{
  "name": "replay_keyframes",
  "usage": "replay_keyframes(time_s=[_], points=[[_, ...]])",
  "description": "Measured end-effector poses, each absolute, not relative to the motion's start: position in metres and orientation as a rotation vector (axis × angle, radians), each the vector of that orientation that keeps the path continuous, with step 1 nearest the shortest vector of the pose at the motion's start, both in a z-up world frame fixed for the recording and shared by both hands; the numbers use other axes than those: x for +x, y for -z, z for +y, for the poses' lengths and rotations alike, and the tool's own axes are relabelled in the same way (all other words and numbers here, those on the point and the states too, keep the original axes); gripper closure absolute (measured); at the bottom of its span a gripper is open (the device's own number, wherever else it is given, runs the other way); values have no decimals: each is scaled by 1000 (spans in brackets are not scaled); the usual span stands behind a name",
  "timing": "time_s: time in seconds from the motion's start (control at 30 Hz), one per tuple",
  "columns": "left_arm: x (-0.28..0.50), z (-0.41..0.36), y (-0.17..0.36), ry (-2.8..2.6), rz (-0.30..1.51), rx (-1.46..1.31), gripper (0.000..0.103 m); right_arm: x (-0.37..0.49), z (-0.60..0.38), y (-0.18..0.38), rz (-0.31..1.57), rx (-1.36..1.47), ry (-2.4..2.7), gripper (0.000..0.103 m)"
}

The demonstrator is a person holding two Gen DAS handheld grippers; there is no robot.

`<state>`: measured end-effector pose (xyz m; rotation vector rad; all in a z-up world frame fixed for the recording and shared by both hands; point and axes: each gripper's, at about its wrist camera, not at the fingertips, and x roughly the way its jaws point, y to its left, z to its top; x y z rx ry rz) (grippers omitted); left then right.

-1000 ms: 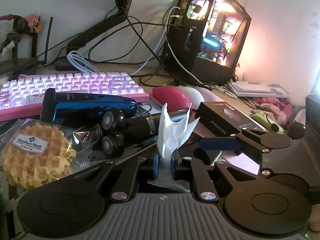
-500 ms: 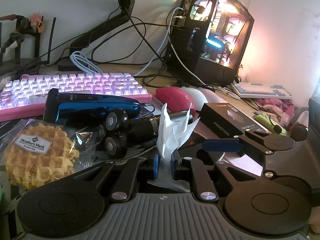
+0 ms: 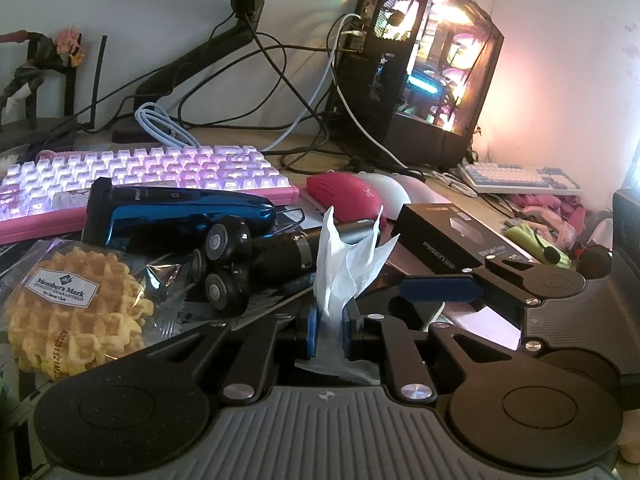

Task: Clean container
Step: 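Keep pressing and rubbing the tissue on the phone screen with the left gripper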

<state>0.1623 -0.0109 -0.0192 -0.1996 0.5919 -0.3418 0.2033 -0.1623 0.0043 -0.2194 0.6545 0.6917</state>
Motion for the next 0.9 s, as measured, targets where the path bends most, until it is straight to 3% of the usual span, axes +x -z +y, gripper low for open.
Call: replay_keyframes(time_s=[0.9], points=[[164,-9,19,318,590,-217,87,203,-162,-4,654,-220,-692,0]])
